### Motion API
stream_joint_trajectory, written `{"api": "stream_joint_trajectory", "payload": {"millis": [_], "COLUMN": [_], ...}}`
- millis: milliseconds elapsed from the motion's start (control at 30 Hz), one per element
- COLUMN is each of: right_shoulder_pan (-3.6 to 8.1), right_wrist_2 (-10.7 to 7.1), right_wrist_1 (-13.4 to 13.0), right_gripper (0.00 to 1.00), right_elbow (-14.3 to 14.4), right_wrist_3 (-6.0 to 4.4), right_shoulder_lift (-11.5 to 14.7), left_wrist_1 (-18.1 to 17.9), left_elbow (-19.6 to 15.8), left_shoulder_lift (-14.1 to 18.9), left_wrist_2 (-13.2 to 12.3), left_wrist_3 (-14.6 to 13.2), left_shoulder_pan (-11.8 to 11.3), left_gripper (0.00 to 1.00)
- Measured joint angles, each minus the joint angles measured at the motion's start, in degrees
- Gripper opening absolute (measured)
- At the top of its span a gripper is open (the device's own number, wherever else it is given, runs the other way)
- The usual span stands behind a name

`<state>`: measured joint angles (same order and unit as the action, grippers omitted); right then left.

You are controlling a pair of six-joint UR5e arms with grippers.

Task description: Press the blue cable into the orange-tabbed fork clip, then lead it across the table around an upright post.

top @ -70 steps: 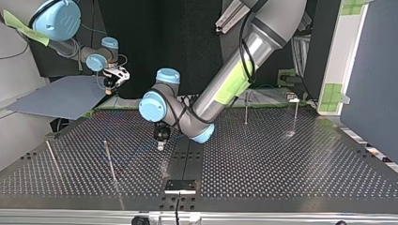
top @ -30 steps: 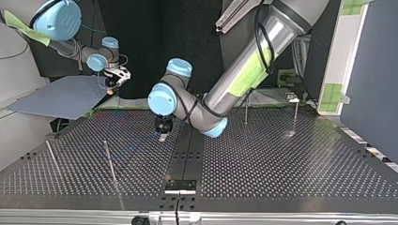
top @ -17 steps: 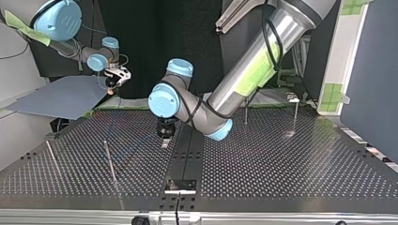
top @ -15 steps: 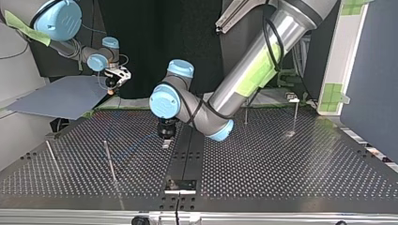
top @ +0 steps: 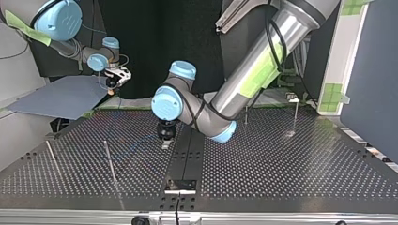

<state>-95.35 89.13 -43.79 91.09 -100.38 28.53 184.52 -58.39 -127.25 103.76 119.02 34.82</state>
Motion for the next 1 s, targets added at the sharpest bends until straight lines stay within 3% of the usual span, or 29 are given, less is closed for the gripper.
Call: {"api": "stream_joint_trajectory", "payload": {"millis": [267,667,1000], "right_shoulder_pan": [-0.01,-0.02,-0.02], "right_wrist_2": [0.0,0.0,0.0], "right_wrist_1": [0.0,0.04,0.02], "right_gripper": [0.0,0.0,0.0], "right_elbow": [0.0,0.01,0.0], "right_wrist_3": [-0.01,0.07,0.08], "right_shoulder_lift": [0.0,0.0,0.0], "left_wrist_1": [3.24,7.15,10.92], "left_elbow": [-0.03,-0.04,-0.03], "left_shoulder_lift": [0.58,4.53,8.05], "left_wrist_2": [-1.68,-2.43,-7.14], "left_wrist_3": [-0.29,-0.66,-1.9], "left_shoulder_pan": [1.33,2.87,4.56], "left_gripper": [1.0,1.0,1.0]}}
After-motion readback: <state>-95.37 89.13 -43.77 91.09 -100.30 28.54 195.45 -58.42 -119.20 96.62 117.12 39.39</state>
